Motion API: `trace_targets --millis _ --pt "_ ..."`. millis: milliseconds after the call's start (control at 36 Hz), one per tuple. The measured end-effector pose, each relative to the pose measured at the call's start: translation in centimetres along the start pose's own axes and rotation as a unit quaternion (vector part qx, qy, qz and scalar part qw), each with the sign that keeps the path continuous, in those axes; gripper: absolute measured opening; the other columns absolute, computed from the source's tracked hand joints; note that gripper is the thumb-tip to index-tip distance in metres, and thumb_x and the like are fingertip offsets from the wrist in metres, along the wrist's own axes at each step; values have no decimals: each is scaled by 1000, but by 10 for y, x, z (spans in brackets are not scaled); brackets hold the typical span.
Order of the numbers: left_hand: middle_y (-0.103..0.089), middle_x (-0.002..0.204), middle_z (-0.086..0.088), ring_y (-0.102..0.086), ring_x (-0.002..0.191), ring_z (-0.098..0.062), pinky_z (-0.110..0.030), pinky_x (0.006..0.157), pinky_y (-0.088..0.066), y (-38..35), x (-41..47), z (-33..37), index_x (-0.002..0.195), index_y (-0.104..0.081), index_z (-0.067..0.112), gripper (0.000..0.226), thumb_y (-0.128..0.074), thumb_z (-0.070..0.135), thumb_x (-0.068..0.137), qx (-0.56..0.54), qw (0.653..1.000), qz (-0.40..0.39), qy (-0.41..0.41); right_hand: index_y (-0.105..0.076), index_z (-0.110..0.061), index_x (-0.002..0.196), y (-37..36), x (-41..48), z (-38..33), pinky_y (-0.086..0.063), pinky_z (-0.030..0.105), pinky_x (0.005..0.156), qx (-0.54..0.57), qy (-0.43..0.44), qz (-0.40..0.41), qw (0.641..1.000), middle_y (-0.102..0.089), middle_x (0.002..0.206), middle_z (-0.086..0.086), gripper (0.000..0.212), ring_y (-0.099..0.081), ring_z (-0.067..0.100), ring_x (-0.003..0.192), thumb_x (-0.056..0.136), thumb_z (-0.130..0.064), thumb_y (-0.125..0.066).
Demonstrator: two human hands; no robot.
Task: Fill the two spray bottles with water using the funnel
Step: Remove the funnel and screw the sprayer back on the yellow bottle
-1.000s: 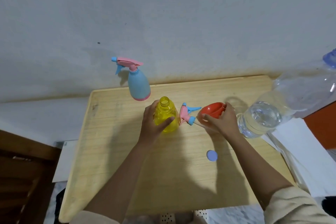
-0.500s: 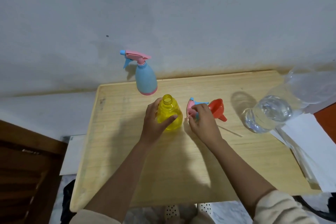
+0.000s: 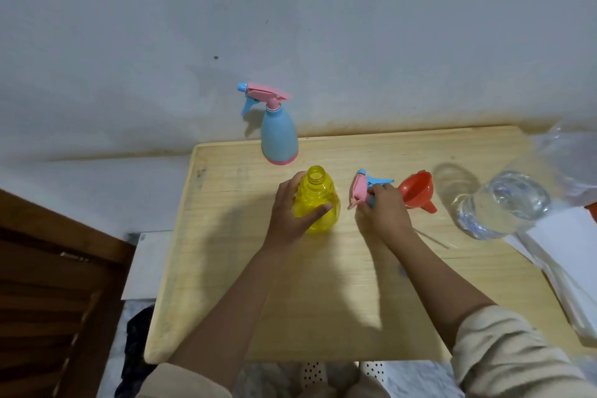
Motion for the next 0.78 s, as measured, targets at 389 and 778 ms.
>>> trace_targets --millis 389,778 --pt "-51 116 17 -53 115 -13 -39 101 -45 1 -3 8 114 -45 53 62 -71 53 57 -25 1000 -15 10 -63 -14 92 102 -12 -85 -41 12 69 416 70 163 892 -63 82 -8 10 -56 5 75 84 -13 -66" --pt "-52 120 17 -52 116 -4 -31 105 -42 -1 -8 7 115 -47 58 61 -75 47 63 -39 999 -14 18 -57 -6 100 134 -27 -146 -51 28 84 572 188 176 779 -63 94 7 15 -61 8 85 86 -7 -60"
Point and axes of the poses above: each hand's wrist, its own x-axis towards the middle knuckle, its own y-axis out of the back of the hand, z = x × y, the point moved 1 cm from there along x, towards the middle knuckle
